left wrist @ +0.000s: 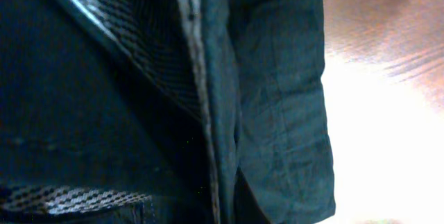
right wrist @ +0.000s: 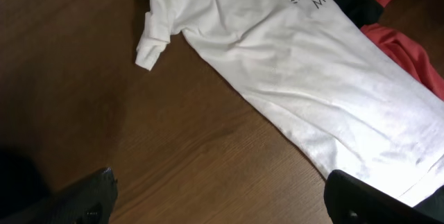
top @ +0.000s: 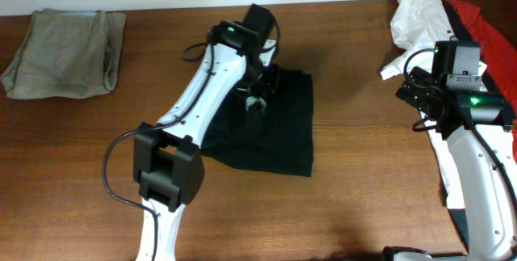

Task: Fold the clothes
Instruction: 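Fold the trousers' left half over onto the right half with the left gripper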

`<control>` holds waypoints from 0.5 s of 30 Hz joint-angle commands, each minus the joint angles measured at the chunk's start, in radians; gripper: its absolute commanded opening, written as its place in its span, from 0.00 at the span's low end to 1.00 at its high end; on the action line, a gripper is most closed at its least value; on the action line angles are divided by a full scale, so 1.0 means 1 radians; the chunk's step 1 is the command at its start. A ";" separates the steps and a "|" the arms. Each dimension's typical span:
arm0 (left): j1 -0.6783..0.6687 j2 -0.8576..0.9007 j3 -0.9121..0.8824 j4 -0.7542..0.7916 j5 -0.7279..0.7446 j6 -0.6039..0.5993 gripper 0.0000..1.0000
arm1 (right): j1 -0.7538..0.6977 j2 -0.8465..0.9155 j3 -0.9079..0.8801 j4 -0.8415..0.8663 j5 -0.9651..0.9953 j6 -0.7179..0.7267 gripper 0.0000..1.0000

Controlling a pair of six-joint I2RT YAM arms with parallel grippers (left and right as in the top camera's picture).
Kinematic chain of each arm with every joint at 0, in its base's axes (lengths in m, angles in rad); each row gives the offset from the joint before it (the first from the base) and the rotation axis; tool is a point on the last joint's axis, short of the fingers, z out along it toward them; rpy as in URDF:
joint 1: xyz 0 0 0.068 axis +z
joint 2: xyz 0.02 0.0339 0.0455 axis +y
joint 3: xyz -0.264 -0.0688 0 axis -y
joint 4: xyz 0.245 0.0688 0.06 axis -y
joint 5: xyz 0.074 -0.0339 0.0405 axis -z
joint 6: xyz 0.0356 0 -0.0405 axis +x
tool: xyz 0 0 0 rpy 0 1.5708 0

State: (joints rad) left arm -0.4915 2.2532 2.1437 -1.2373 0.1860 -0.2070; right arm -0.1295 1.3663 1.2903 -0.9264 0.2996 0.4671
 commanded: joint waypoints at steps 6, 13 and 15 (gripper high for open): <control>-0.121 0.111 -0.001 0.105 0.066 -0.037 0.05 | -0.003 -0.002 0.013 0.000 0.026 0.000 0.99; -0.187 0.111 -0.001 0.099 0.084 -0.035 0.47 | -0.003 -0.002 0.013 0.000 0.027 0.000 0.99; -0.186 0.110 0.003 0.098 0.171 -0.007 0.48 | -0.003 -0.002 0.013 0.000 0.027 0.000 0.99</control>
State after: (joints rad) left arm -0.6769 2.3550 2.1426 -1.1393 0.2630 -0.2436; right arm -0.1295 1.3663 1.2903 -0.9268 0.2996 0.4671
